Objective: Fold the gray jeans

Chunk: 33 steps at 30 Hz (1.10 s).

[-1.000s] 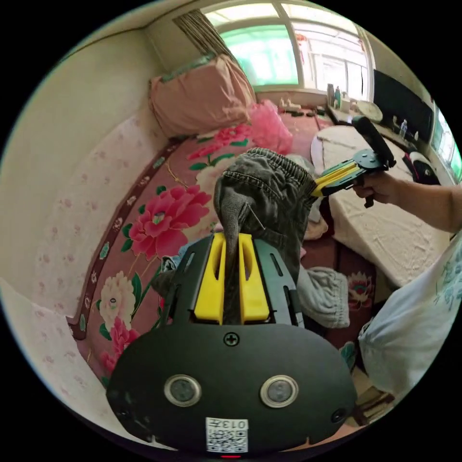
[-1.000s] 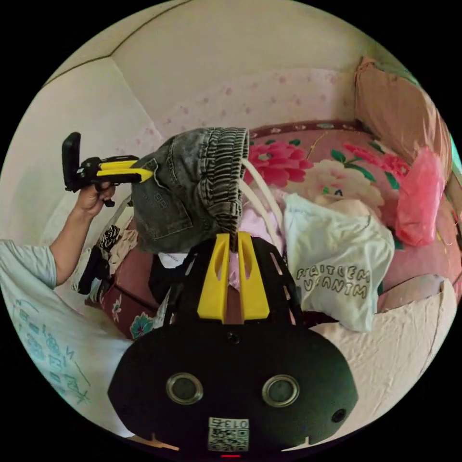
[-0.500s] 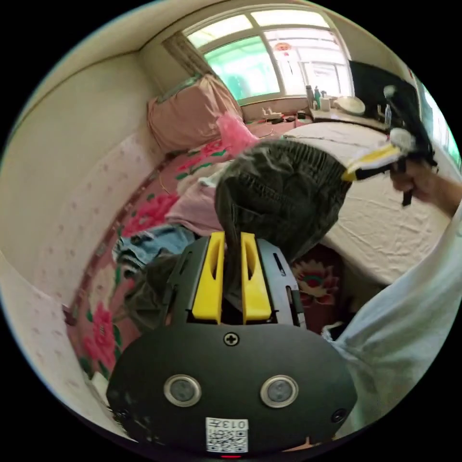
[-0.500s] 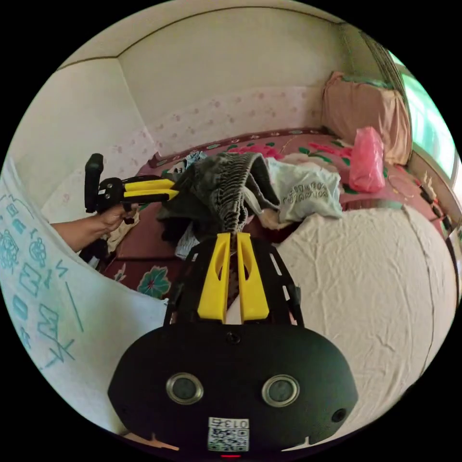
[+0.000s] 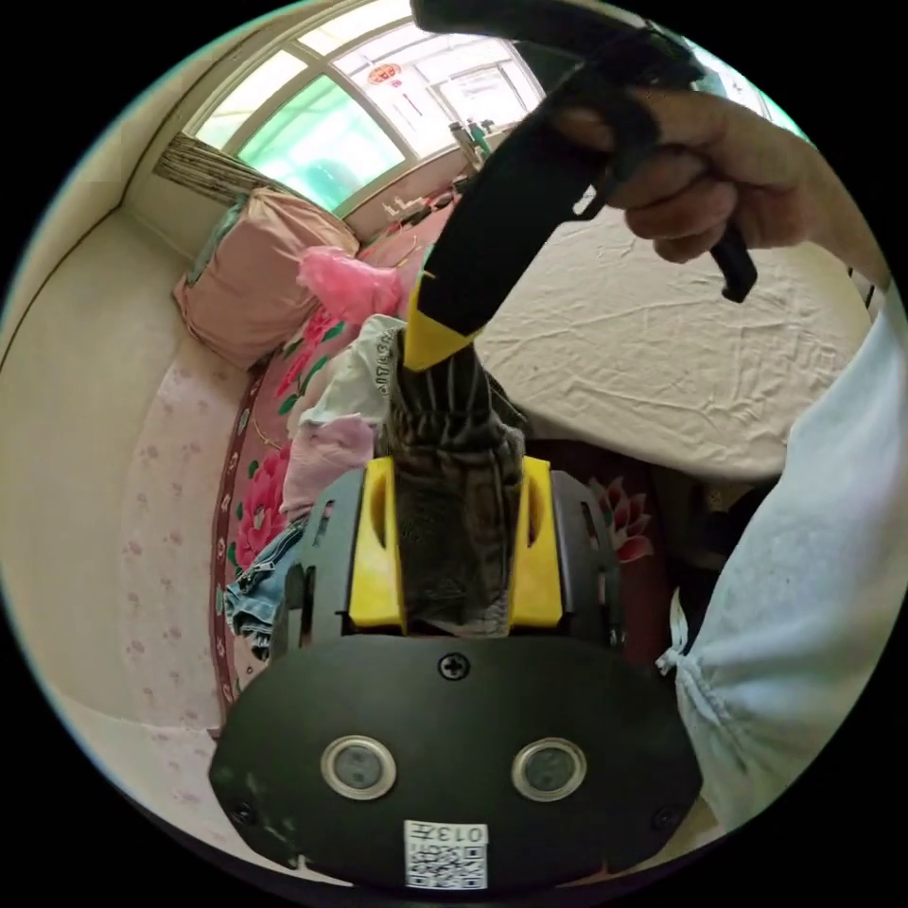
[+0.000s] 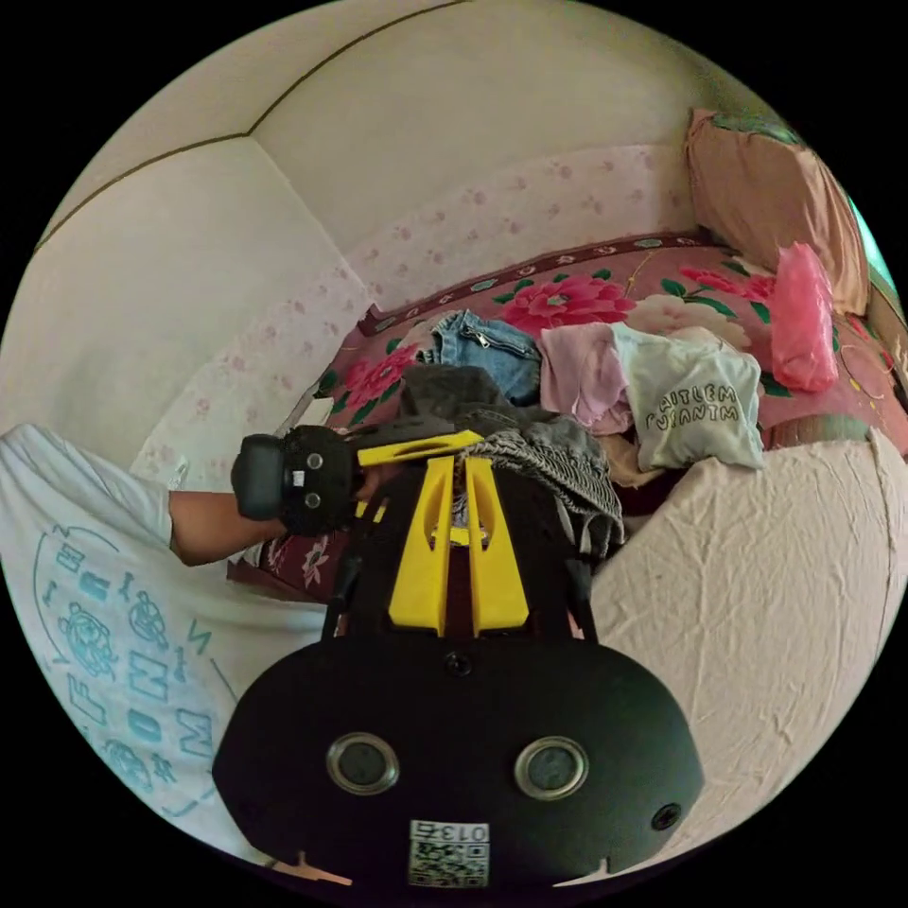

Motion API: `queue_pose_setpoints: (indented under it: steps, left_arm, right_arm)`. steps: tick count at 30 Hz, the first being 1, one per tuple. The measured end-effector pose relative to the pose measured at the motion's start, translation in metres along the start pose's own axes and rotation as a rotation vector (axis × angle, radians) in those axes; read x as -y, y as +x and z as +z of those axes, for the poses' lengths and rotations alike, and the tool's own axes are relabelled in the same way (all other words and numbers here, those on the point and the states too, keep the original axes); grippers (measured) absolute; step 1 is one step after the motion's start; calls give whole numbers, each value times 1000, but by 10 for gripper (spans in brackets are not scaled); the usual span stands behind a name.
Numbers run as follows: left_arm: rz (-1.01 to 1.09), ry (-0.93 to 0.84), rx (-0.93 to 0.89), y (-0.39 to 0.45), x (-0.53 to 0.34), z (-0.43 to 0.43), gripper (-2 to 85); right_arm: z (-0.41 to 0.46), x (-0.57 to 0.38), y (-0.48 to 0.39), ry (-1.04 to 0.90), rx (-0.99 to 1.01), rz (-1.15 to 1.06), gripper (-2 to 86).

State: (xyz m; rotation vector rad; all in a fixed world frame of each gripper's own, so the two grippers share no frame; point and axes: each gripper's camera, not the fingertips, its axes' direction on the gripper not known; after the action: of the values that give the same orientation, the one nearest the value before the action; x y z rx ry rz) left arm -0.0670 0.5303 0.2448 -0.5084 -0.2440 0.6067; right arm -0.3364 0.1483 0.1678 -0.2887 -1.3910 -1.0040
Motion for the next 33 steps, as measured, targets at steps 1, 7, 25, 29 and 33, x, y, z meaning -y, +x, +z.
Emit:
queue_pose_setpoints:
  steps: [1,7,25,29,33]
  left_arm:
    - [0,4,14,-5,-3,1,109]
    - [-279,57,-71,-116,-56,4,37]
    - [-371,437,37,-231,-200,-81,12]
    - [-314,524,143,-262,-212,-116,9]
    - [-226,753,208,-304,-203,-175,11]
  right_arm:
    - [-1,3,-8,11,-40,-30,26]
    - [-36,-24,-7,223,-188,-68,132]
    - [96,63,28,124,206,78,103]
    - [26,98,16,314,163,127,62]
    - [-114,144,-43,567,-63,-60,55]
